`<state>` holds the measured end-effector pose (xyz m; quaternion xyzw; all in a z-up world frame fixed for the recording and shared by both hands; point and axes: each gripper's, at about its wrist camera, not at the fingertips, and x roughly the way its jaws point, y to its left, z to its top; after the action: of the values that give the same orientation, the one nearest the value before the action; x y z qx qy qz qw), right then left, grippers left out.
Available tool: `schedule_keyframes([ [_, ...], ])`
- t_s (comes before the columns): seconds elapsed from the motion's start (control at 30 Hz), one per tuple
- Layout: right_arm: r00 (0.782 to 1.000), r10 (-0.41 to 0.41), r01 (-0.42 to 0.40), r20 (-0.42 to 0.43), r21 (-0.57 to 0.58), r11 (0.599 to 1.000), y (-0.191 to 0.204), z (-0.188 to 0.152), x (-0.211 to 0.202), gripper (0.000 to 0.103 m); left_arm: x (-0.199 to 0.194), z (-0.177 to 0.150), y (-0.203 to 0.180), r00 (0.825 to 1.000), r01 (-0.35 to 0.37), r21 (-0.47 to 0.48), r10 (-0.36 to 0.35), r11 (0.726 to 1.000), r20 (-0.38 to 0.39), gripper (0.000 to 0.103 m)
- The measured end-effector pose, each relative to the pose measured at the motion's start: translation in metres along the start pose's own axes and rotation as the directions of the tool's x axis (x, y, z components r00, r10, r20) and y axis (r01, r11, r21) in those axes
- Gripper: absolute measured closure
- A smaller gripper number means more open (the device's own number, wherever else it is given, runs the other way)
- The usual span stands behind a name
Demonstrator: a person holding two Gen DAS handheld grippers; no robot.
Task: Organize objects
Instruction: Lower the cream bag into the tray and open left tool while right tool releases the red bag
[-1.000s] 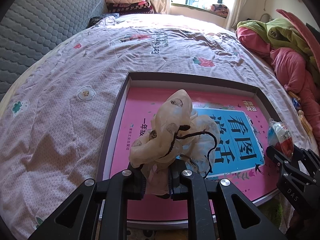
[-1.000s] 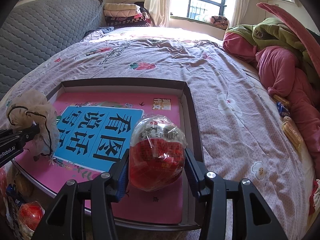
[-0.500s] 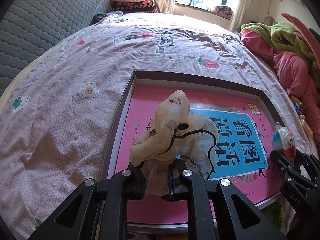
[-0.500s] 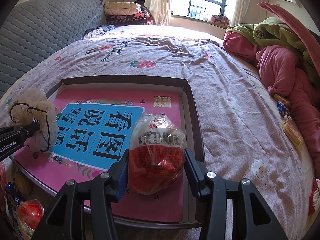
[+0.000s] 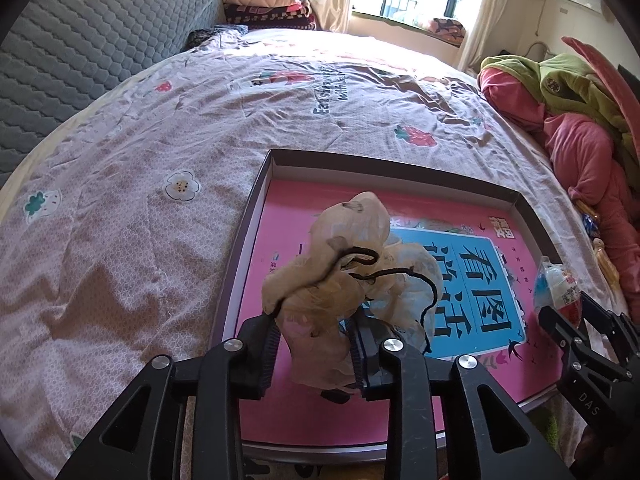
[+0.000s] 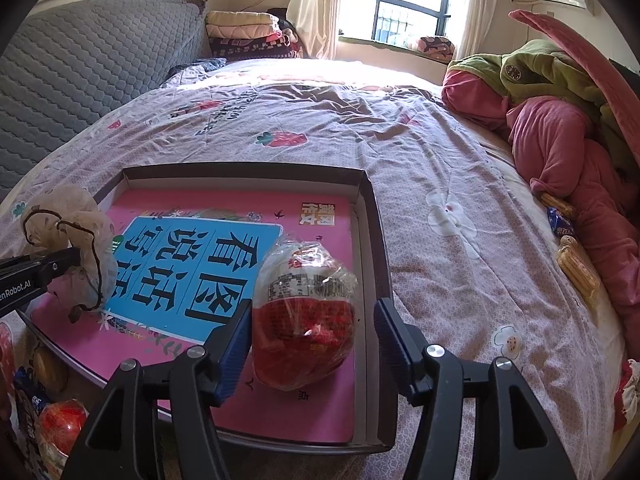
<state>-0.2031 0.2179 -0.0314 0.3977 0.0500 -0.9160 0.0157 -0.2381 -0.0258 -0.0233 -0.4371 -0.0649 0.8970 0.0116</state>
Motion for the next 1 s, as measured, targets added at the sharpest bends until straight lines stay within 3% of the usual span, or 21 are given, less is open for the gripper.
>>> schedule_keyframes([
  [0.3,1.0,-0.002,0.002,0.025,-0.005,1.0,0.002,0.002,-0.006,0.035,-0.009,0.001,-0.003,0.999,0.015,0.01,-0.016,1.0,0.033,0.05],
  [1.0,0.995,0.023,-0.026,0.098,0.022,0.999,-0.004,0.007,-0.031,0.032,-0.049,-0.01,-0.004,0.992,0.029,0.01,-0.03,1.0,0.122,0.035],
])
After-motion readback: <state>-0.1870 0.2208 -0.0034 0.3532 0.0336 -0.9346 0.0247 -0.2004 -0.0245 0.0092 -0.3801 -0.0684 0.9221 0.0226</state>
